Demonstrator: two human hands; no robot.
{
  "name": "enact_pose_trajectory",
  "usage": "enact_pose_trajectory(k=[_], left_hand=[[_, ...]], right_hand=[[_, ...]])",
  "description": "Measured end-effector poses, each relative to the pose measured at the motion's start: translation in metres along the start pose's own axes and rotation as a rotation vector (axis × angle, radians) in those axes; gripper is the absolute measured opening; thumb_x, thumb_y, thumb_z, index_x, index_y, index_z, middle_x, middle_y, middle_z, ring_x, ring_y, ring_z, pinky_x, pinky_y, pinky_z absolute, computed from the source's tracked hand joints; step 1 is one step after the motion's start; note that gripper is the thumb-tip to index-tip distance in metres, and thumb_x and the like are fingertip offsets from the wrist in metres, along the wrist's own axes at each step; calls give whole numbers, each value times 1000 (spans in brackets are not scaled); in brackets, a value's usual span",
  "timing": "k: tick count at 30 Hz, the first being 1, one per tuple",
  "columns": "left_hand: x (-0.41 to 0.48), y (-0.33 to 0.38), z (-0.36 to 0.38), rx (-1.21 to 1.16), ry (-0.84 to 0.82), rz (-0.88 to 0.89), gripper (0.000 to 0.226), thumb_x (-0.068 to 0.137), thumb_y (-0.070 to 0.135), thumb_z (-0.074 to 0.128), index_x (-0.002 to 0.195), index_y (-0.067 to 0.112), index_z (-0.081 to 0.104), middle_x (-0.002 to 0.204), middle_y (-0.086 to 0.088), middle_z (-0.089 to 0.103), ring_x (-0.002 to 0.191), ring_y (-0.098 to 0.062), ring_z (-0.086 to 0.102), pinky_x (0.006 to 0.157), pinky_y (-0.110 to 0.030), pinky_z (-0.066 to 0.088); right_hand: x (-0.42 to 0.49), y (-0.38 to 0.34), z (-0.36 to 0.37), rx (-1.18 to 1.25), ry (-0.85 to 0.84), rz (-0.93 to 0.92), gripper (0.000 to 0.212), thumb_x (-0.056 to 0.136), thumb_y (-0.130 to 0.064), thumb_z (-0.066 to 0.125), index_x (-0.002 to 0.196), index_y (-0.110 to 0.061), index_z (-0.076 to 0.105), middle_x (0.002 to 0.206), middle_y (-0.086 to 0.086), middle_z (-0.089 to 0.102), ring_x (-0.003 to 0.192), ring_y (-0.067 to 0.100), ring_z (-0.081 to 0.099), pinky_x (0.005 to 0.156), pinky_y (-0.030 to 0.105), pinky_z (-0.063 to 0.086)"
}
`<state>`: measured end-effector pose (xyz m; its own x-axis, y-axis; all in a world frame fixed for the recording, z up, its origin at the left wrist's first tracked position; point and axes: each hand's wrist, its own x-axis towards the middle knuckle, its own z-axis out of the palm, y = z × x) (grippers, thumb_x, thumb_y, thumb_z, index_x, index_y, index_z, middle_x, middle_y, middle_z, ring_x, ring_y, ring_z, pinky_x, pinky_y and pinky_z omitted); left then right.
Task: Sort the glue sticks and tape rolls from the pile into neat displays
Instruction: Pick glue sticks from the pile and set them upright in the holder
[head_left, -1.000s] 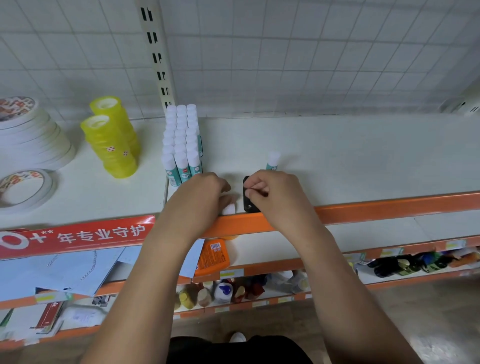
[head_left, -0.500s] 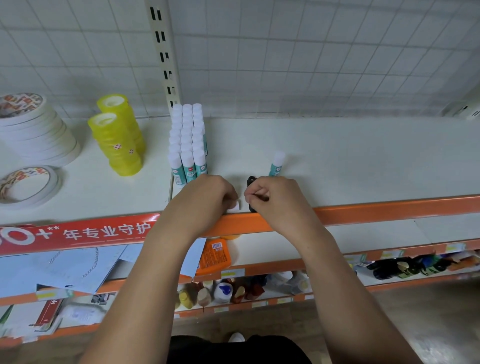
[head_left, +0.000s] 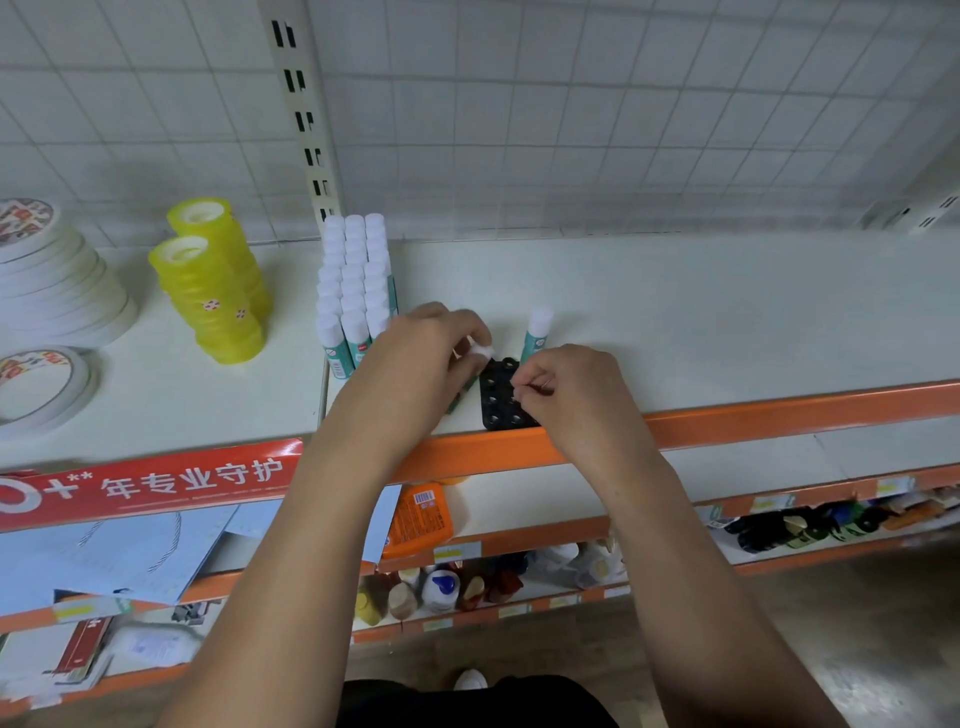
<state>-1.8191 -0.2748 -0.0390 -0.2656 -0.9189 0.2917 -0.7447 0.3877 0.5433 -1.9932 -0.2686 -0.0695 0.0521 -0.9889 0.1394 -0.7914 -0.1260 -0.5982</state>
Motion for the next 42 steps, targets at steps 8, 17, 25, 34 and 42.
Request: enact_pose_trajectory(k=[8, 17, 25, 34, 42], left_hand=[[21, 6, 17, -159, 260, 15, 13, 87, 12, 69, 100, 16, 69, 94, 1, 63, 80, -12, 63, 76, -28, 53], [32, 4, 36, -164, 260, 22, 11, 87, 11, 70, 98, 12, 70, 95, -1, 65, 80, -14, 65, 75, -27, 52], [32, 2, 45, -174, 230, 15, 12, 86, 10, 70, 98, 10, 69, 96, -1, 66, 81, -14, 65, 76, -31, 54], [27, 3, 48, -318, 233, -86, 11, 86, 12, 71, 96, 14, 67, 91, 13, 67, 83, -3, 66, 73, -8, 49], [20, 2, 47, -230, 197, -159, 34, 85, 8, 70, 116, 12, 58, 89, 6, 68, 84, -8, 65, 81, -21, 52]], right_hand=[[5, 11, 4, -60, -23, -14, 20, 87, -9, 69, 106, -12, 75, 106, 8, 66, 91, 18, 65, 80, 25, 51], [8, 13, 4, -67, -54, -37, 21, 88, -10, 67, 108, -13, 75, 110, 7, 64, 95, 18, 63, 83, 23, 49], [8, 14, 4, -71, -54, -40, 21, 88, -10, 66, 107, -14, 75, 108, 5, 64, 93, 17, 63, 84, 25, 50], [6, 13, 8, -74, -35, -46, 20, 88, -8, 65, 105, -14, 75, 107, 7, 65, 90, 18, 62, 81, 27, 51], [-2, 12, 5, -35, -1, -47, 21, 90, -10, 63, 107, -15, 75, 109, 6, 69, 95, 17, 65, 87, 28, 51]])
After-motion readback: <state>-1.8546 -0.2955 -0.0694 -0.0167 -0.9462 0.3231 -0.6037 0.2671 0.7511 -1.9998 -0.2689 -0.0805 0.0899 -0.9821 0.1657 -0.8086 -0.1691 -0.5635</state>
